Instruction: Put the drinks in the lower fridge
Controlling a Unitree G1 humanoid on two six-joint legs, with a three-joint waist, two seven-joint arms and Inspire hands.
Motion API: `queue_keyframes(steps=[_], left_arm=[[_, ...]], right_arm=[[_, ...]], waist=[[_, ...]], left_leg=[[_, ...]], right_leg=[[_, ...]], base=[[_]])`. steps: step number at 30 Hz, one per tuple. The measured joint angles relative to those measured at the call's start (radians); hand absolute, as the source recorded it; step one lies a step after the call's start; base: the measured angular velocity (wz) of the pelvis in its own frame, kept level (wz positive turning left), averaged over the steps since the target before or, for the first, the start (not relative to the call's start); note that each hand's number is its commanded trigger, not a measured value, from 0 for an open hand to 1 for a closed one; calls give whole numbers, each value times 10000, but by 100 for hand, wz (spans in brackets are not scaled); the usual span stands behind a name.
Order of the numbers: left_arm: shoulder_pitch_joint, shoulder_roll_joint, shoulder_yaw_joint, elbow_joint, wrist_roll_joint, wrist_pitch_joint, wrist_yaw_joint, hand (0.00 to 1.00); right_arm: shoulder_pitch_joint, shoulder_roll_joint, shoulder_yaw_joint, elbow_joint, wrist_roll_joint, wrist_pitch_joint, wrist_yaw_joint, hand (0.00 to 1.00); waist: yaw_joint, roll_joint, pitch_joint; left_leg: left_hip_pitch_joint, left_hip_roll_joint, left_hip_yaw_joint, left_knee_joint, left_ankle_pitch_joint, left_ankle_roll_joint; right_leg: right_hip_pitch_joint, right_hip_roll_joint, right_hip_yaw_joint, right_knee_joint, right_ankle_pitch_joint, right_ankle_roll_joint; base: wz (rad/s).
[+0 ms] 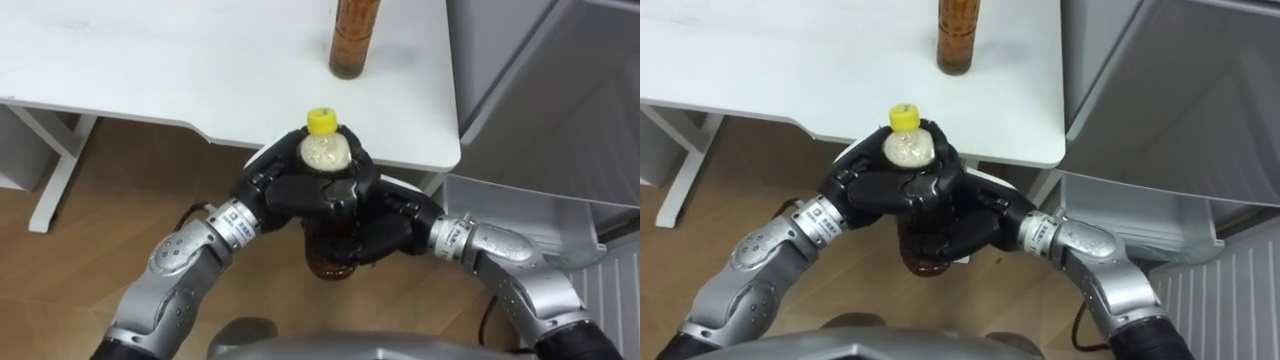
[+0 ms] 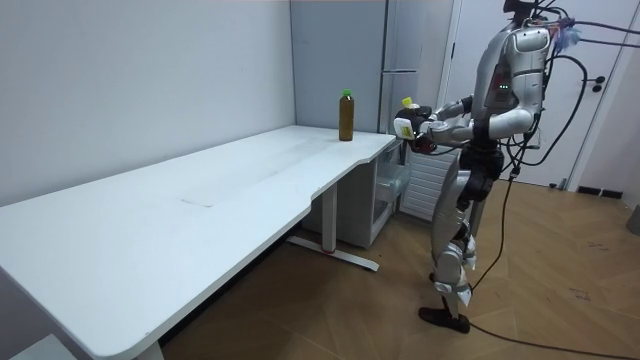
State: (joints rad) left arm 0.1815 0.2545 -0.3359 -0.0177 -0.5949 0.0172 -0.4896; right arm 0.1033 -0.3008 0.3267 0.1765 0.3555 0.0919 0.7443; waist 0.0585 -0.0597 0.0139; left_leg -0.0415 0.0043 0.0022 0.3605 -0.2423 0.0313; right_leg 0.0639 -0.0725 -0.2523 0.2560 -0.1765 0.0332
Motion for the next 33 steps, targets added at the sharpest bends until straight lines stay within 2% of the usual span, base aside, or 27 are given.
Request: queue_keyframes(steps=[2,4,9,13,15,17,21,29,33], left_arm=[[-36,-7,-79,0,6,-142,35,0],[-87,-6,-119,-1,8,-238,62,0],[-113,-3,-123,-28,226,-262,74,0],[-243,-6,-72,-106,198,-294,75,0],[-269,-3,67,-467,198,-310,76,0],[-401,-12,184,-861,190,-525,76,0],[-493,-70,392,-1611,197,-549,79,0],[-487,-242,1339,-3286,194,-1186,532,0],[-487,-372,2358,-3989,518,-1697,1263,0]], right_arm=[[0,8,239,0,97,-62,49,100],[16,38,384,0,276,-63,87,100],[207,36,442,0,460,-76,215,100],[232,-25,442,2,537,-76,235,100],[311,-12,440,2,764,-76,253,100],[393,-15,438,2,807,-77,317,100],[595,10,382,1,779,-78,414,100],[879,58,-52,-50,780,-78,688,100],[1332,112,-782,-505,773,-192,810,100]], waist=[[-27,37,-13],[-33,88,17],[-67,172,17],[-152,152,11],[-194,110,-1],[-235,57,-2],[-248,-1,-22],[-134,128,30],[117,280,39]], left_leg=[[18,0,3,-3,-1,1],[11,-1,4,1,-1,1],[-7,-2,6,9,0,2],[-12,-7,6,18,0,3],[-6,-8,11,14,0,3],[10,-8,15,10,0,3],[26,-4,12,9,0,3],[314,-8,78,-180,1,2],[535,-1,170,-328,1,2]], right_leg=[[38,-1,-3,-7,0,0],[31,-4,-2,-5,0,-1],[9,-10,-8,16,0,0],[10,-13,2,20,-2,0],[13,-14,0,18,-3,1],[27,-15,0,12,-4,3],[45,-8,9,-19,-4,3],[235,-2,95,-77,-4,2],[394,3,146,-166,-4,3]], base=[[0],[0],[0],[0],[0],[0],[0],[-3],[-5]])
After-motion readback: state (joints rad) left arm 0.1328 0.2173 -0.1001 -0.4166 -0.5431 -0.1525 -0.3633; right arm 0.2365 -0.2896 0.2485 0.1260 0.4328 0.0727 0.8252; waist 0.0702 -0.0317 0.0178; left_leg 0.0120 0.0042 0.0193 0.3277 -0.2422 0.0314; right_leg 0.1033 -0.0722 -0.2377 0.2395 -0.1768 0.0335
